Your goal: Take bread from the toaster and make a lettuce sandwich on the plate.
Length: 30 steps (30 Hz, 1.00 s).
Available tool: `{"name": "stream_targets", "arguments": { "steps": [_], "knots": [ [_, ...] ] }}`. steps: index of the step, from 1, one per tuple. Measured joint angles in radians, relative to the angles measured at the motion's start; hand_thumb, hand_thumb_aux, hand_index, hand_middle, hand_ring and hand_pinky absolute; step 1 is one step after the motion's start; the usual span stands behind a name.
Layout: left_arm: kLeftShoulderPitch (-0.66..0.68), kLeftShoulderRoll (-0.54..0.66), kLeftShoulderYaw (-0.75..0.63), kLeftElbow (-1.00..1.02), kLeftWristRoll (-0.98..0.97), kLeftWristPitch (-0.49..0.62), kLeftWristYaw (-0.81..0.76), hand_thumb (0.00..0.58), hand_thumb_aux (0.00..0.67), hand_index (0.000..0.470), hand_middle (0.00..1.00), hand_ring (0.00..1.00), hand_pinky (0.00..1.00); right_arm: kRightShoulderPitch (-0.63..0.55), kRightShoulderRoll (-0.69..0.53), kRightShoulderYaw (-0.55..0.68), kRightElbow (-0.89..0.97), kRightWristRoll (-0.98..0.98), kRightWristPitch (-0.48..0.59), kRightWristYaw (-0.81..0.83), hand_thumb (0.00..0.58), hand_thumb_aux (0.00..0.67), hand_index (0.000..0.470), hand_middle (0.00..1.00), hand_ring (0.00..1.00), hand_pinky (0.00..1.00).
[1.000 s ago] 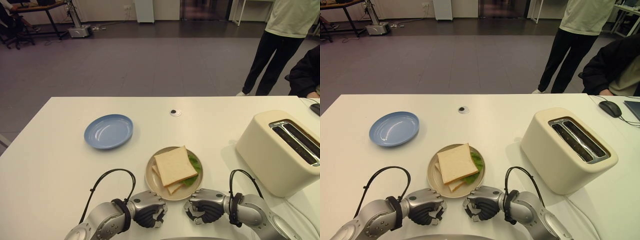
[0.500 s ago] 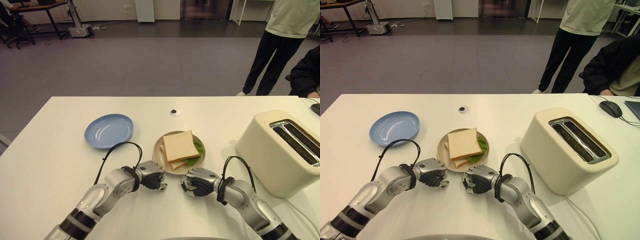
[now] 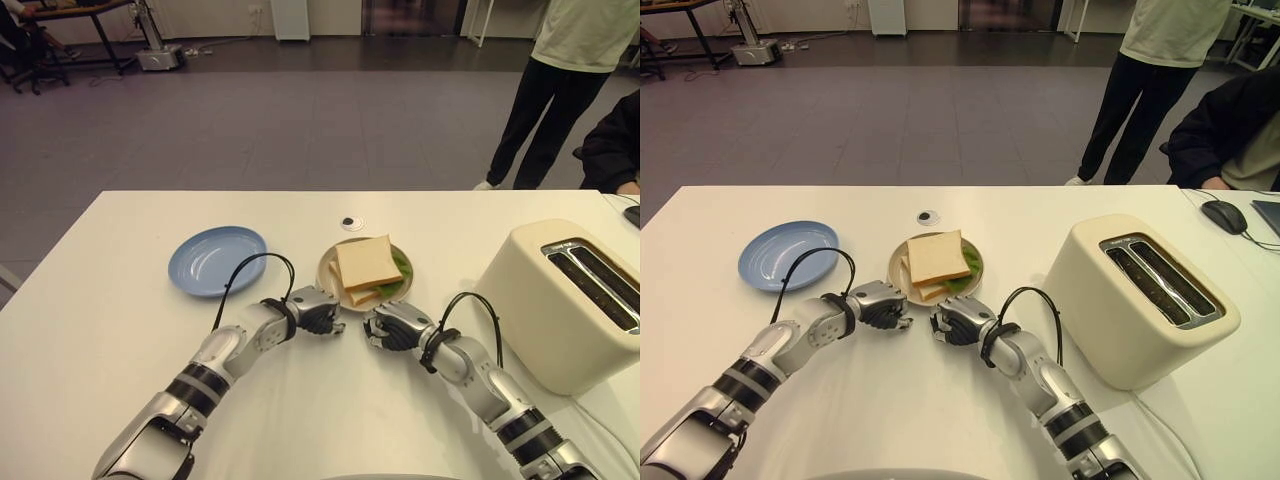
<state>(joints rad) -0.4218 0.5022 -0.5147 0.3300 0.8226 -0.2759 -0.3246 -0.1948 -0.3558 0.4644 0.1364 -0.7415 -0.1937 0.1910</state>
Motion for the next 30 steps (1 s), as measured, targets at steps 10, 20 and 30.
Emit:
{"name": "stream_targets", "arguments": {
  "steps": [10,20,30],
  "knots": [
    [0.2,0.064,0.068,-0.29,-0.181,-0.019,-0.065,0.58,0.67,0.47,1.0,1.0,1.0,0.074,0.035,-0.117,-0.223,0.4,0.024,0.134,0.58,0.67,0.47,1.0,1.0,1.0],
    [0.461,-0.007,0.506,-0.765,-0.885,0.166,-0.108,0.0,0.0,0.0,0.0,0.0,0.0,0.129,0.149,-0.429,-0.606,1.009,0.267,0.175,0.0,0.0,0.0,0.0,0.0,0.0],
    [0.646,-0.308,0.583,-0.758,-0.983,0.233,0.15,0.0,0.0,0.0,0.0,0.0,0.0,0.319,0.226,-0.509,-0.553,0.989,0.072,0.098,0.0,0.0,0.0,0.0,0.0,0.0]
  ]
}}
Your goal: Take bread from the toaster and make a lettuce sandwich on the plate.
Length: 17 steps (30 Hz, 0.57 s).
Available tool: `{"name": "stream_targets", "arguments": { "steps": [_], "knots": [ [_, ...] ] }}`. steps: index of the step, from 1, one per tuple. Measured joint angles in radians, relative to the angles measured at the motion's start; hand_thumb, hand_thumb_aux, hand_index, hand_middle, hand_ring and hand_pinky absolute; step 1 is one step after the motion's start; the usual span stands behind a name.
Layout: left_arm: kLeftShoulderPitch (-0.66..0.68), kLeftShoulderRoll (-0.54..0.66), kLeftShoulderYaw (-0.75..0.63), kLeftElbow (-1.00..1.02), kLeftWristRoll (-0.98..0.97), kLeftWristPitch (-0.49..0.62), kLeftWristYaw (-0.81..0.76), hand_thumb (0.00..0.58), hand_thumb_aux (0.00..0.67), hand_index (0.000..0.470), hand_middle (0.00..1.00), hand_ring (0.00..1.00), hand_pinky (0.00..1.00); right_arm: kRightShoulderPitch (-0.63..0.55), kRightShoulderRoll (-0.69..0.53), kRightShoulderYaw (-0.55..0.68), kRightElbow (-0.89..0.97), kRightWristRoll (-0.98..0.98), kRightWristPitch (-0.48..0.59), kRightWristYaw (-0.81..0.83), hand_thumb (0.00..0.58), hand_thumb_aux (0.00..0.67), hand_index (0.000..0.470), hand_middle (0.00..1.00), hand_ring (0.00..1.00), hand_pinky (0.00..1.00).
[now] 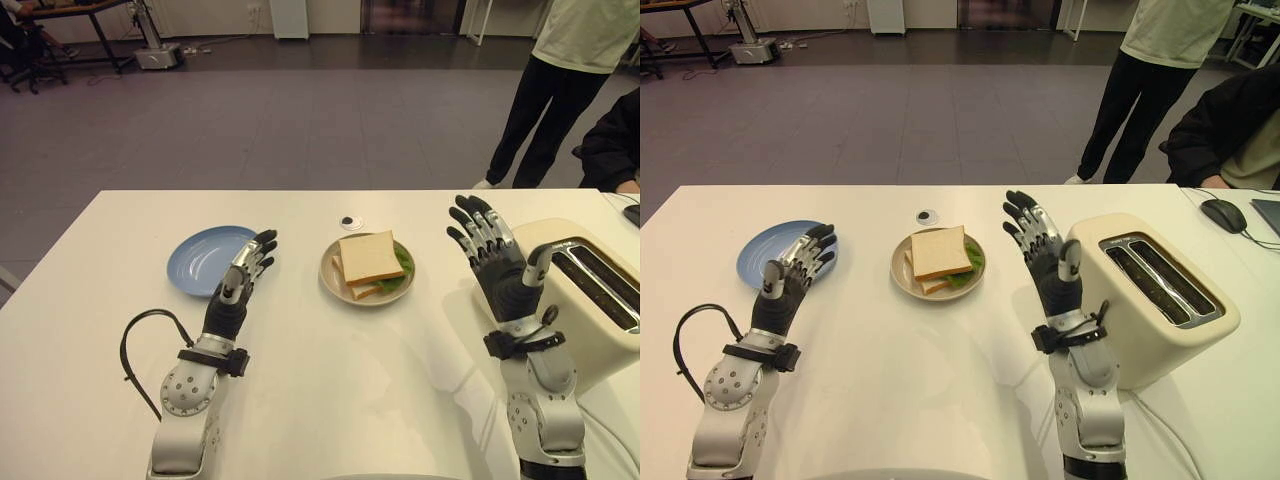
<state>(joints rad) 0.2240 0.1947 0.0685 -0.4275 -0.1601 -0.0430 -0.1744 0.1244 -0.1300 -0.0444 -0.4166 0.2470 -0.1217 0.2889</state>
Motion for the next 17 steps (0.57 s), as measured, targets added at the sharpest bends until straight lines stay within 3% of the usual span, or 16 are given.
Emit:
{"name": "stream_targets", "arguments": {
  "steps": [5,10,17],
  "knots": [
    [0.066,-0.066,-0.033,0.015,0.033,-0.004,0.043,0.0,0.0,0.0,0.0,0.0,0.0,0.121,0.009,0.04,0.121,-0.141,-0.142,-0.021,0.0,0.0,0.0,0.0,0.0,0.0],
    [0.1,-0.071,-0.077,0.039,0.104,-0.031,0.057,0.0,0.0,0.0,0.0,0.0,0.0,0.156,0.007,0.04,0.245,-0.271,-0.252,-0.1,0.0,0.0,0.0,0.0,0.0,0.0],
    [0.113,-0.075,-0.081,0.041,0.117,-0.07,0.054,0.0,0.0,0.0,0.0,0.0,0.0,0.157,0.034,0.052,0.275,-0.243,-0.282,-0.112,0.0,0.0,0.0,0.0,0.0,0.0]
  ]
}}
